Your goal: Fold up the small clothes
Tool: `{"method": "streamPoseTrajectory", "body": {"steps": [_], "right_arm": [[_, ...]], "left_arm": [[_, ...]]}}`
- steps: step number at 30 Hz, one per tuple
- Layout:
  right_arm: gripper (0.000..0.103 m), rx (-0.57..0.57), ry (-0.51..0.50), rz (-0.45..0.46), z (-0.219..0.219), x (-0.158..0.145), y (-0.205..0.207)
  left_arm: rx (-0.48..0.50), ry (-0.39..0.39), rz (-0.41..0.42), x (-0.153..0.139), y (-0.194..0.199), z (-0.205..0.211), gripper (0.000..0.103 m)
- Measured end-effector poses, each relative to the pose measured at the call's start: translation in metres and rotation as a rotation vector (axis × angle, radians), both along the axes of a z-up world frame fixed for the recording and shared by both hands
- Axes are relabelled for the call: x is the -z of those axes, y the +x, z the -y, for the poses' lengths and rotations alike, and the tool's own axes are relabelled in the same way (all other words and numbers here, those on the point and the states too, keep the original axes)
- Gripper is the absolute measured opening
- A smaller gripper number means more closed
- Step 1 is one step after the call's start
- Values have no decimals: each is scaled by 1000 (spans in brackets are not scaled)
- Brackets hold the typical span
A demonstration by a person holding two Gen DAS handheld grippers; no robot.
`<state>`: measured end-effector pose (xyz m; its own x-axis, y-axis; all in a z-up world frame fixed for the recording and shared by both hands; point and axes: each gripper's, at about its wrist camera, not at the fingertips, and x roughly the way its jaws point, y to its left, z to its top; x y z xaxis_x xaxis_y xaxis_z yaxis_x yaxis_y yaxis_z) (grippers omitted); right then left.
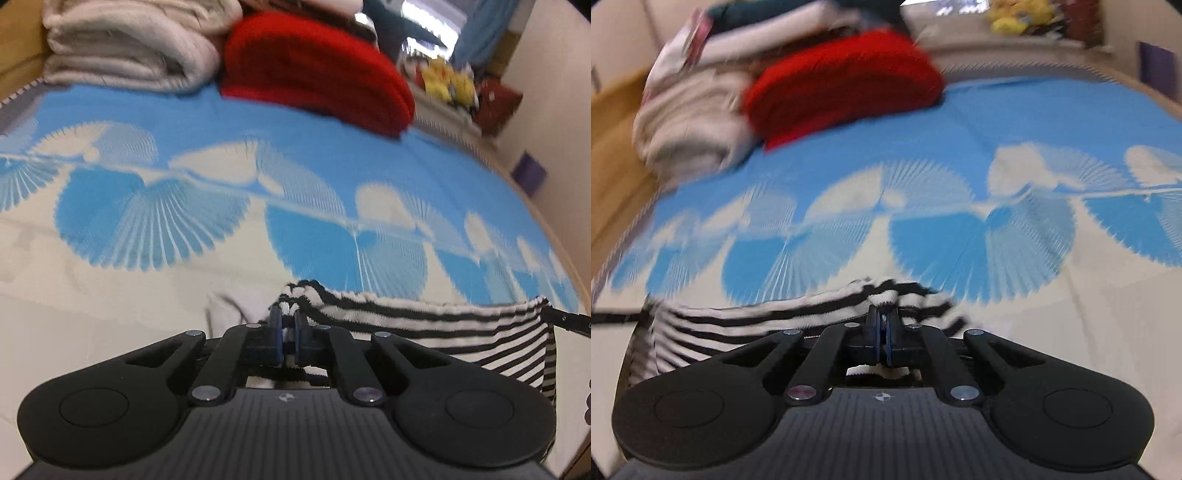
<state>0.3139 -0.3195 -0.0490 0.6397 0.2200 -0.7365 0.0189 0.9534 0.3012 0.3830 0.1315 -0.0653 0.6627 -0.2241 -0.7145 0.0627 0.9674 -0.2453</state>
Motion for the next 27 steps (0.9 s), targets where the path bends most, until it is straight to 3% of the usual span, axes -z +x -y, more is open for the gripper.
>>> {"method": "streamPoseTrajectory", "body": {"steps": [4, 8, 13, 15, 19, 21, 22, 24, 27], "right_arm": [[2, 42, -16, 83, -2, -1, 12], [2, 38, -97, 74, -17, 12, 27], [3, 21, -173, -72, -32, 48, 43], [3, -1, -182, -142, -35, 66, 49], [8, -41, -199, -136, -38, 65, 50], [11, -11, -128, -116, -25, 54, 50], [14, 12, -92, -99, -16, 47, 48], [19, 50, -23, -81, 3, 39, 46], [25, 49, 6, -110, 20, 41, 47]], "left_arm": [[1, 117, 45, 0, 4, 16, 5], [-29, 141, 52, 7, 14, 19, 5], [-13, 187, -115, 46, 36, 24, 7], [-13, 171, -171, 57, 42, 21, 14], [-44, 57, -202, 50, 46, 2, 25], [-81, -12, -184, 41, 45, -12, 48], [-89, -43, -180, 40, 42, -16, 51], [-83, -76, -191, 40, 40, -19, 53], [-51, -30, -196, 41, 41, -11, 52]]}}
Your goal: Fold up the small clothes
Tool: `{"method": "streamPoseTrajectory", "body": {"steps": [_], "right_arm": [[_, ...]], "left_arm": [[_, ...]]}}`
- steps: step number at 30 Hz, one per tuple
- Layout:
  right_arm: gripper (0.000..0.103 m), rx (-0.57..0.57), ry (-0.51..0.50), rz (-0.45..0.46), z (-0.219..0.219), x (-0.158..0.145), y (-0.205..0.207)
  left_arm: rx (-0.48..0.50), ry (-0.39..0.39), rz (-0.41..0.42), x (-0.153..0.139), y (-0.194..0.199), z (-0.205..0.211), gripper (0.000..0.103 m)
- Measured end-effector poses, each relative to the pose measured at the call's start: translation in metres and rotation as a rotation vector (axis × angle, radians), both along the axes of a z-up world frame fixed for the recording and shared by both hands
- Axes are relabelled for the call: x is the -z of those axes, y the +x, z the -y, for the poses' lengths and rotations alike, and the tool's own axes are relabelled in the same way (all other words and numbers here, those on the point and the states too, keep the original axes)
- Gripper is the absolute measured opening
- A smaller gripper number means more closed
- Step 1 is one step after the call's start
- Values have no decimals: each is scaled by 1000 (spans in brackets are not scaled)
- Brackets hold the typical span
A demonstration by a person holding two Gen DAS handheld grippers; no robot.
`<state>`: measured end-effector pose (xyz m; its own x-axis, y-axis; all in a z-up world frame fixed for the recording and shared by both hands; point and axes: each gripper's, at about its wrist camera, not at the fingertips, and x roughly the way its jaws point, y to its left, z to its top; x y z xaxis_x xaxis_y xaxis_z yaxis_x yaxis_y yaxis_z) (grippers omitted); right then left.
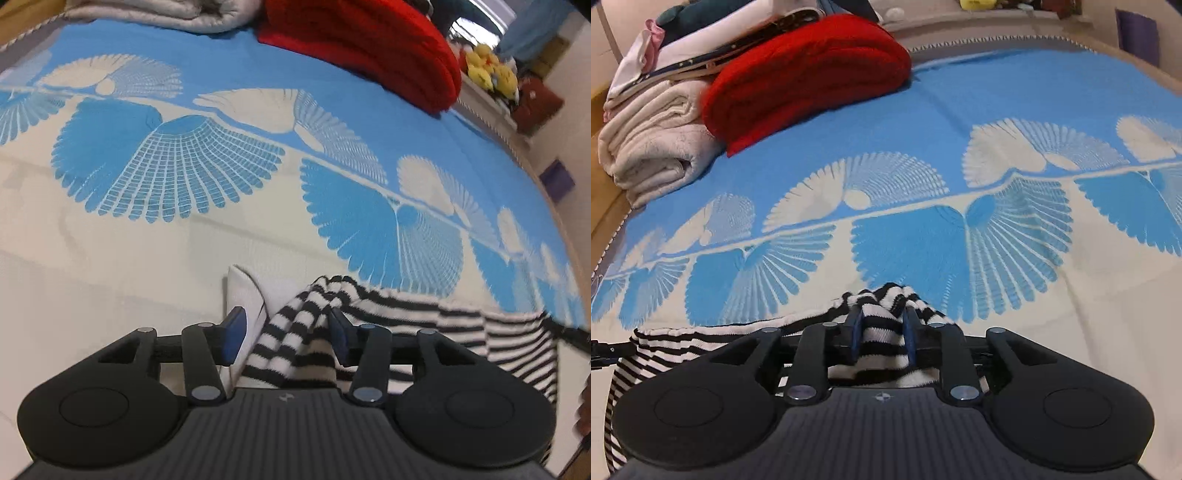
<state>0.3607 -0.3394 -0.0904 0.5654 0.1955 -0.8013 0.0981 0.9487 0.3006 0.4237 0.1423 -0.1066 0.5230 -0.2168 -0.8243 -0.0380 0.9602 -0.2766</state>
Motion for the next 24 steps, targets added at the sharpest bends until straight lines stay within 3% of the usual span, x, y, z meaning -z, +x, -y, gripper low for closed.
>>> {"method": "streamPoseTrajectory", "body": {"steps": [5, 7, 9, 13, 17, 19, 20, 21, 22, 23, 24], "right_arm": [[28, 3, 103, 0, 13, -2, -3], [42, -6, 176, 8, 18, -5, -3], [47, -17, 235, 18, 24, -10, -4], [48, 25, 175, 31, 34, -14, -5], [48, -35, 74, -16, 25, -1, -4], [47, -74, 30, -52, 17, 7, -2], [47, -86, -12, -74, 12, 11, -1], [42, -96, -51, -92, 8, 16, 0], [21, -101, -68, -91, 4, 18, 1], [10, -94, -72, -75, 2, 18, 1], [7, -64, -75, -39, 3, 14, 1]], "left_arm": [[-43, 49, 24, -3, -1, -2, 50], [-54, 79, 18, -2, -1, -4, 50], [-71, 88, 25, -4, -1, -6, 50], [-83, 47, 53, -13, -1, -9, 50], [-22, 23, 14, -5, 1, -2, 50], [-7, 48, 16, -2, 1, 3, 42], [4, 47, 13, -1, 1, 4, 25], [7, 40, 14, 1, 0, 4, 8], [-9, 36, 32, -1, -1, 2, 8], [-29, 41, 60, -4, -2, 0, 8], [-37, 47, 85, -8, -3, -1, 8]]}}
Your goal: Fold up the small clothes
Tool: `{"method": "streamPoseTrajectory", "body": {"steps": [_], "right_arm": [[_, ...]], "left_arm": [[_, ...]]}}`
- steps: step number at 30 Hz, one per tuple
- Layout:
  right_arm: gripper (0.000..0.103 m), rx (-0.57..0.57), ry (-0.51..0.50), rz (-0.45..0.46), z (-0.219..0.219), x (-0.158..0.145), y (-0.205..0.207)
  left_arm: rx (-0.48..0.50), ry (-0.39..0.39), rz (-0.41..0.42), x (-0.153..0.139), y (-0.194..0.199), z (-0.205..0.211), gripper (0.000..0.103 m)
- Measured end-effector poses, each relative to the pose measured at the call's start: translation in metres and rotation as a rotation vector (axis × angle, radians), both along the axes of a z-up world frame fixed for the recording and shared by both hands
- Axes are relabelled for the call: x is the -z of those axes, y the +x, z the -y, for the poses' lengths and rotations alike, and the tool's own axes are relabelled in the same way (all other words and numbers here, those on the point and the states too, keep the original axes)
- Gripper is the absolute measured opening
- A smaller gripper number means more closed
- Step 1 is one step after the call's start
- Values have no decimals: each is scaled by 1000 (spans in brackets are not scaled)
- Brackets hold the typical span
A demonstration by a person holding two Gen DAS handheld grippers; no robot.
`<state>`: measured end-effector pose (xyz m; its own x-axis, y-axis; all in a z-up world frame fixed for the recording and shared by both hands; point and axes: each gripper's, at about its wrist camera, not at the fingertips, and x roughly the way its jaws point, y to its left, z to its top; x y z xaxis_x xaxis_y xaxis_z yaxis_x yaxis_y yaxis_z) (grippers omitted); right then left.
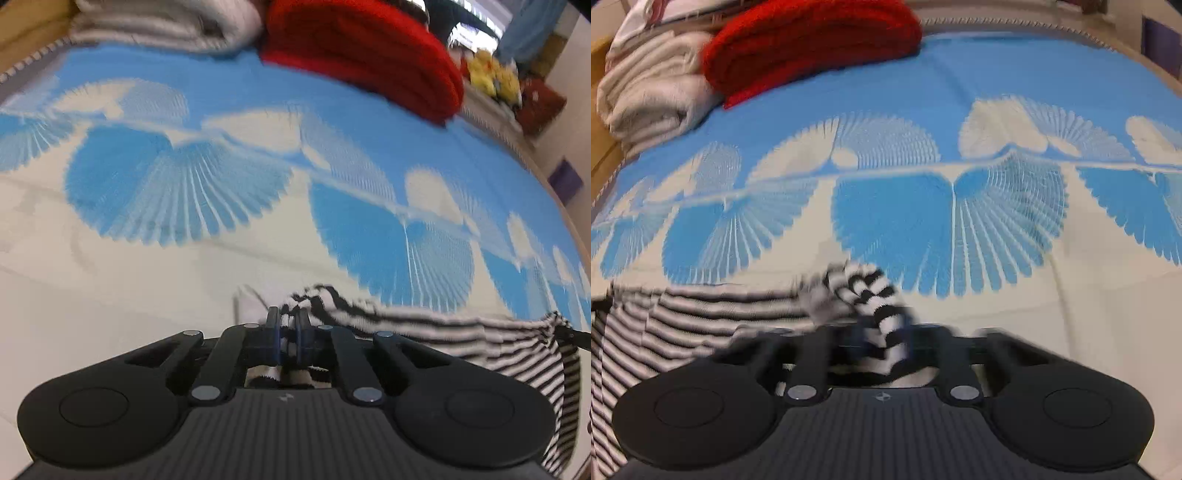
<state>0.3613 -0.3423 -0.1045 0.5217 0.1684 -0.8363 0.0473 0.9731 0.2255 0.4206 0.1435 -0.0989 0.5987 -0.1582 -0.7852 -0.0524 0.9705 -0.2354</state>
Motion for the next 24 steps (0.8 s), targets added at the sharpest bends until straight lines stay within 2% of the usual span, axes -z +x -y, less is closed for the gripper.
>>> {"method": "streamPoseTrajectory", "body": {"steps": [2, 3, 5, 6, 7, 9, 12, 16, 20, 24], "right_arm": [[7, 58, 13, 77, 0, -9, -2], [7, 64, 10, 97, -3, -10, -3], [7, 34, -60, 70, -15, -1, -3], [10, 17, -104, 25, -20, 7, -2], [18, 17, -130, -9, -21, 14, -2], [30, 57, -135, -32, -15, 15, -8], [35, 118, -87, -19, 0, -2, -26], [40, 82, -74, -17, 11, -24, -66], [40, 70, -49, -92, 23, -23, -109], [40, 78, -25, -180, 30, -12, -141]], "left_arm": [[11, 51, 35, -3, -2, 5, 8], [27, 77, 24, 0, -2, 9, 10], [85, 105, -55, 12, -1, 17, 19], [119, 122, -93, 17, -2, 21, 24], [127, 148, -89, 17, -6, 22, 25], [115, 183, -51, 4, -16, 20, 33], [79, 109, -29, -14, -36, 2, 34], [82, 21, -75, -21, -71, -20, 35], [109, -43, -172, -11, -104, -36, 36], [142, -50, -229, 0, -136, -41, 36]]}}
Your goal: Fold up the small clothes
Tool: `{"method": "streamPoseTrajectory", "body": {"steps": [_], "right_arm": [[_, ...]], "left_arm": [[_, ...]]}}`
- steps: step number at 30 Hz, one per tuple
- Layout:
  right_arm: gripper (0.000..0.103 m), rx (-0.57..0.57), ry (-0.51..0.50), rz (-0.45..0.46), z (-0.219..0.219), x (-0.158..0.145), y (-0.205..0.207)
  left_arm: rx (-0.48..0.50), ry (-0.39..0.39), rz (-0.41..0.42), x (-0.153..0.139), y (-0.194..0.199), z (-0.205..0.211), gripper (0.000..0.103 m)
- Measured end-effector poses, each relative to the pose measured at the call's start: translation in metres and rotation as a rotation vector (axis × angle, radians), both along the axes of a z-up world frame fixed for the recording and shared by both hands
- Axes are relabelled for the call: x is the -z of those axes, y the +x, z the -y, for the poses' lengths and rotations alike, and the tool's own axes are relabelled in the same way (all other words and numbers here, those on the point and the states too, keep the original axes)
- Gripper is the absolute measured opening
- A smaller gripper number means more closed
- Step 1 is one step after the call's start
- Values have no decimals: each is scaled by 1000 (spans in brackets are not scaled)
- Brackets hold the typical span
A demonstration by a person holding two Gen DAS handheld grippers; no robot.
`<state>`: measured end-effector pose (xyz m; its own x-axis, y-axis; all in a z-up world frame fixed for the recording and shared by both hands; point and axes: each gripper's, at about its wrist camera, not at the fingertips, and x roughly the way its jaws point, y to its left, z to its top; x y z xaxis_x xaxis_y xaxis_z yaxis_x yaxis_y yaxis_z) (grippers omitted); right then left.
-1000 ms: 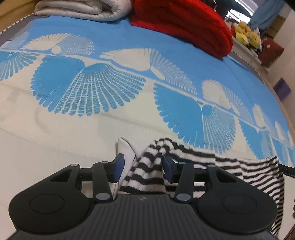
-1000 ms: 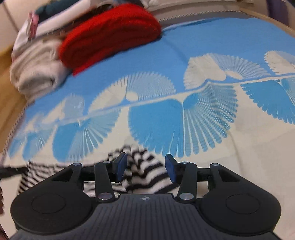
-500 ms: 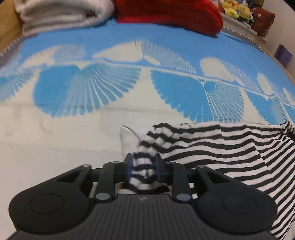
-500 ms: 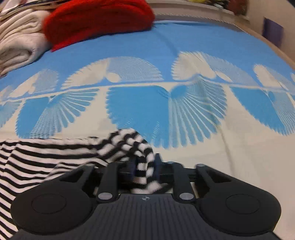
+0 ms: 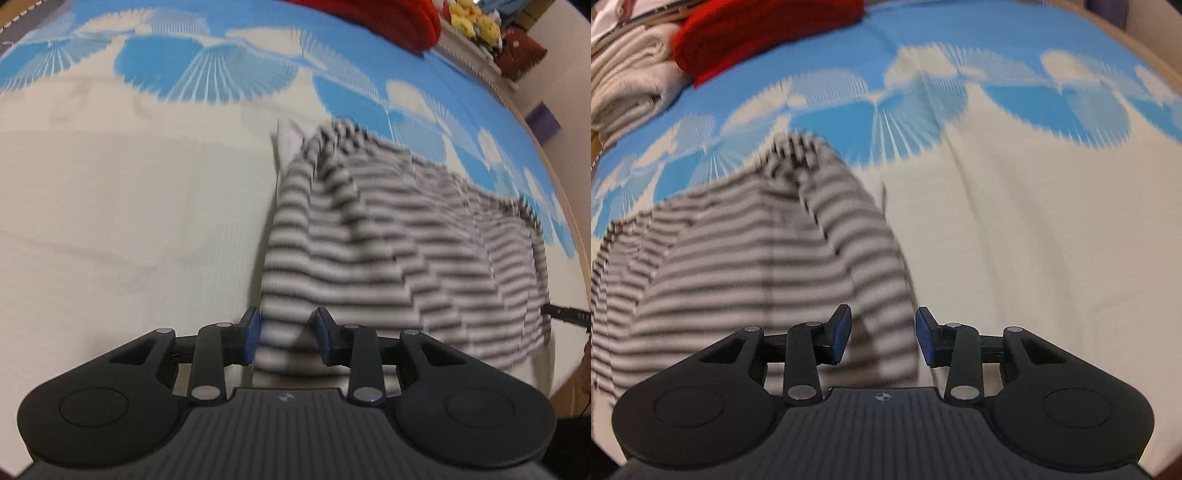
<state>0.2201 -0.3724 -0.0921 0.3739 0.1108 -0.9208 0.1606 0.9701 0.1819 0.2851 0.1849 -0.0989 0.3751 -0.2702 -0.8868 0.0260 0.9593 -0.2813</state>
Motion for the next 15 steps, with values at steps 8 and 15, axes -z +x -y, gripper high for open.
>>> {"method": "streamPoseTrajectory", "body": {"steps": [8, 15], "right_arm": [[19, 115, 53, -7, 1, 2, -41], [8, 249, 105, 139, 19, -33, -56]], "left_arm": [[-25, 6, -8, 11, -27, 4, 12], [-154, 18, 91, -15, -52, -7, 5]]}}
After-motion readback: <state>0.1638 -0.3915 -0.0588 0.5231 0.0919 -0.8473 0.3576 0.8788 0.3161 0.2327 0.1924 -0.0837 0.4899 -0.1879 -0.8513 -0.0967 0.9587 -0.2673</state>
